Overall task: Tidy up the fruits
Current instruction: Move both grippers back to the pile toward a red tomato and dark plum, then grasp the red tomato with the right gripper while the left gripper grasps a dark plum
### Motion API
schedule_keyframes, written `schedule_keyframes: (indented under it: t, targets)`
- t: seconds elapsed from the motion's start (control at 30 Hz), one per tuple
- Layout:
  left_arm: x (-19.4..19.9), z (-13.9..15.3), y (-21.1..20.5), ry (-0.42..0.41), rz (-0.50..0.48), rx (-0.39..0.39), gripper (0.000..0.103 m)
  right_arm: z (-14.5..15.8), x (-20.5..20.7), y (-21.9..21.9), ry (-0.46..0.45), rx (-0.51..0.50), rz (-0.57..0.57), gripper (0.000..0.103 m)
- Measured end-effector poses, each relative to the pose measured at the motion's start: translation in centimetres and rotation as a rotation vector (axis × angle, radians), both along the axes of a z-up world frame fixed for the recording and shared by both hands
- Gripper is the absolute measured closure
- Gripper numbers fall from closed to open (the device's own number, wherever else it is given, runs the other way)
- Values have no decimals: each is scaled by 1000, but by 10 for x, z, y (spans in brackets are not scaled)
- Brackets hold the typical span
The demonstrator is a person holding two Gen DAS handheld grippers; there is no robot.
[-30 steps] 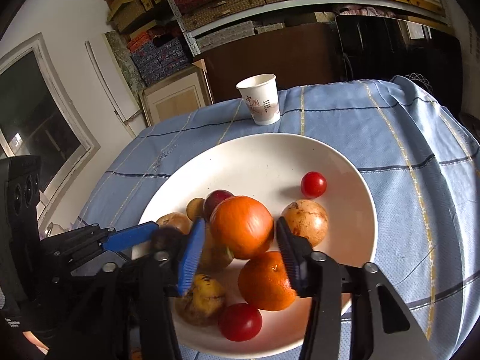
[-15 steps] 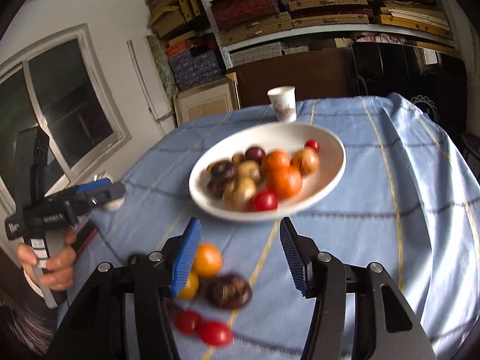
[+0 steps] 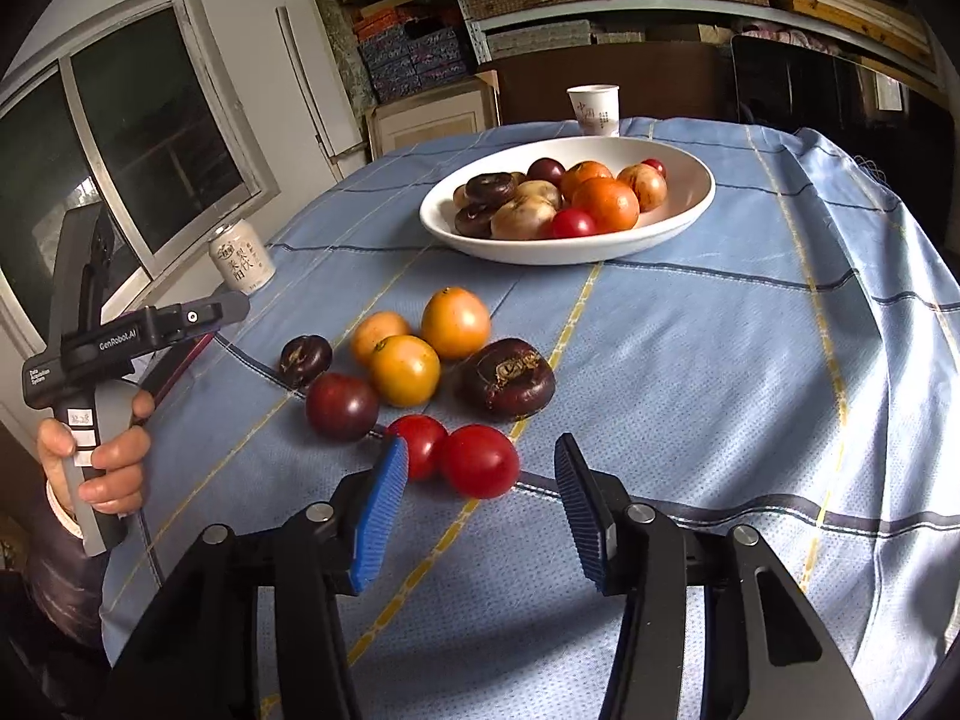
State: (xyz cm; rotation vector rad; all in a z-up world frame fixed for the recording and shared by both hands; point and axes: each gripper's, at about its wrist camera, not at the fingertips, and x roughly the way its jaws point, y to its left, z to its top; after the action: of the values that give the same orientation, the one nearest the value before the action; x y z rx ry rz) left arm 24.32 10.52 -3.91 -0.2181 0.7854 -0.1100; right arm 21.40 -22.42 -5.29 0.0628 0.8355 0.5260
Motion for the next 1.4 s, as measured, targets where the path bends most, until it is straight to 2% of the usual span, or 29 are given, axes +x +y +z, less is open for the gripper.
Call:
schedule_keyframes:
  t: [0.13,0.47,0.73,0.9,1.1,1.3,1.33,1.37,1.4]
  targets:
    - [3,-1,-2,12,-1,1,5,-6,4,0,37,-1,-6,59]
    - [-1,3,-7,2,-13,21,5,-14,10,4,87,4,11,59]
    - [-3,5,-6,3,-25,-6,5,-18,15,4,114,39,4,59]
    - [-5,7,-4,-4,-21,-12,5,-21,19,5,138,55,19,71]
    - [0,-2,0,40,10,-1,5,-15,18,-8,115,112,-20,72]
    - [2,-10,-30,46,-75,122,5,-9,19,-19,83,122,-78,72]
    - [4,-13,-36,55,-94,137,11,-9,20,-19,83,120,-81,72]
    - [6,-16,-41,69,-111,151,21,-9,20,-19,80,117,-84,72]
    - [9,-19,-44,85,-124,157,24,-9,19,-19,78,116,-86,72]
